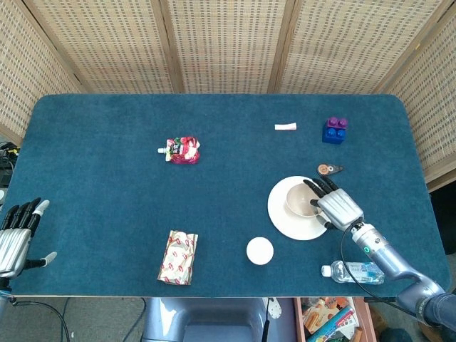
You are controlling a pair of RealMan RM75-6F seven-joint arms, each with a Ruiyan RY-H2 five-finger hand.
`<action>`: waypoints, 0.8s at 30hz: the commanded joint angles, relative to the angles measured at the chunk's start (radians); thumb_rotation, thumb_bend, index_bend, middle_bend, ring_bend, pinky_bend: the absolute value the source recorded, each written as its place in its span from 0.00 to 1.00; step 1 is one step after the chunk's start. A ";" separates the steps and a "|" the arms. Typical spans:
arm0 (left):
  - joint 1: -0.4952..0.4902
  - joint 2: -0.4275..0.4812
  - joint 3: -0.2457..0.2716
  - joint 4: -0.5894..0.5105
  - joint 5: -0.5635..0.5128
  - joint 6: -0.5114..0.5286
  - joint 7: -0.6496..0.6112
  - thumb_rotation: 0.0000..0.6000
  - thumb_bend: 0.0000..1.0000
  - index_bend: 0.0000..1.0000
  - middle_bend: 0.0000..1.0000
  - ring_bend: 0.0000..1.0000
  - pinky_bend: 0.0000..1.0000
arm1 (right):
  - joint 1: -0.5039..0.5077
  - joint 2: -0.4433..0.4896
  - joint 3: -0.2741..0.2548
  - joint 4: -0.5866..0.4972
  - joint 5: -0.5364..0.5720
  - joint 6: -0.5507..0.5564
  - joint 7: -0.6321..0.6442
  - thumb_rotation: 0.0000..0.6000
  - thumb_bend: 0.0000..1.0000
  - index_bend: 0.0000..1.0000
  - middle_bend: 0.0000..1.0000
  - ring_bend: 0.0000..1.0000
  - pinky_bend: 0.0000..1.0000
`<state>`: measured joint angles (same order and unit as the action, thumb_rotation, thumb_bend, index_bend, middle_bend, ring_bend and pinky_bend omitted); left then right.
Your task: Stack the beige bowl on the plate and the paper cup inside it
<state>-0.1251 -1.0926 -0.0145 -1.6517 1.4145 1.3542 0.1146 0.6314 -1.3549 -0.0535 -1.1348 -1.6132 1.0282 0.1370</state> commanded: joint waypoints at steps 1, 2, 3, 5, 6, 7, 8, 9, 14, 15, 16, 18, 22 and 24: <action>0.000 0.000 0.000 0.000 0.001 0.001 0.000 1.00 0.00 0.00 0.00 0.00 0.00 | -0.001 0.008 -0.015 -0.002 -0.010 -0.014 0.003 1.00 0.36 0.34 0.00 0.00 0.00; 0.000 0.000 0.000 0.000 0.000 0.001 0.000 1.00 0.00 0.00 0.00 0.00 0.00 | -0.001 0.011 -0.016 -0.009 -0.011 -0.013 0.012 1.00 0.31 0.25 0.00 0.00 0.00; -0.001 0.000 0.000 0.000 -0.001 -0.001 0.000 1.00 0.00 0.00 0.00 0.00 0.00 | -0.005 0.018 -0.018 -0.022 -0.018 -0.001 0.031 1.00 0.23 0.14 0.00 0.00 0.00; -0.002 0.000 0.001 0.000 -0.003 -0.004 0.001 1.00 0.00 0.00 0.00 0.00 0.00 | -0.012 0.029 -0.020 -0.032 -0.038 0.036 0.039 1.00 0.13 0.05 0.00 0.00 0.00; -0.002 0.000 0.001 0.000 -0.003 -0.005 0.002 1.00 0.00 0.00 0.00 0.00 0.00 | -0.015 0.032 -0.019 -0.036 -0.045 0.052 0.041 1.00 0.10 0.02 0.00 0.00 0.00; -0.002 0.000 0.002 -0.001 -0.002 -0.005 0.002 1.00 0.00 0.00 0.00 0.00 0.00 | -0.018 0.038 -0.019 -0.043 -0.050 0.065 0.045 1.00 0.08 0.01 0.00 0.00 0.00; -0.002 0.000 0.002 -0.002 -0.001 -0.005 0.002 1.00 0.00 0.00 0.00 0.00 0.00 | -0.020 0.042 -0.018 -0.048 -0.054 0.074 0.049 1.00 0.07 0.00 0.00 0.00 0.00; -0.002 0.000 0.003 -0.002 0.000 -0.005 0.001 1.00 0.00 0.00 0.00 0.00 0.00 | -0.022 0.047 -0.017 -0.054 -0.058 0.085 0.052 1.00 0.07 0.00 0.00 0.00 0.00; 0.000 0.002 0.003 -0.004 0.002 -0.001 -0.003 1.00 0.00 0.00 0.00 0.00 0.00 | -0.039 0.078 -0.012 -0.086 -0.096 0.172 0.052 1.00 0.07 0.00 0.00 0.00 0.00; 0.000 0.003 0.003 -0.005 0.003 0.001 -0.004 1.00 0.00 0.00 0.00 0.00 0.00 | -0.046 0.100 -0.015 -0.108 -0.126 0.218 0.052 1.00 0.07 0.00 0.00 0.00 0.00; 0.001 0.004 0.003 -0.006 0.005 0.002 -0.005 1.00 0.00 0.00 0.00 0.00 0.00 | -0.046 0.122 -0.027 -0.126 -0.161 0.246 0.062 1.00 0.08 0.00 0.00 0.00 0.00; 0.001 0.004 0.004 -0.008 0.008 0.005 -0.006 1.00 0.00 0.00 0.00 0.00 0.00 | -0.038 0.156 -0.051 -0.144 -0.221 0.274 0.075 1.00 0.08 0.04 0.00 0.00 0.00; 0.006 0.007 0.008 -0.014 0.023 0.018 -0.008 1.00 0.00 0.00 0.00 0.00 0.00 | -0.027 0.194 -0.095 -0.192 -0.323 0.306 0.063 1.00 0.10 0.13 0.00 0.00 0.00; 0.008 0.010 0.008 -0.015 0.025 0.023 -0.013 1.00 0.00 0.00 0.00 0.00 0.00 | -0.014 0.206 -0.125 -0.251 -0.411 0.319 0.016 1.00 0.10 0.18 0.00 0.00 0.00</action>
<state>-0.1183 -1.0840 -0.0069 -1.6661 1.4393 1.3761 0.1037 0.6021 -1.1822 -0.1332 -1.3148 -1.9268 1.3153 0.1945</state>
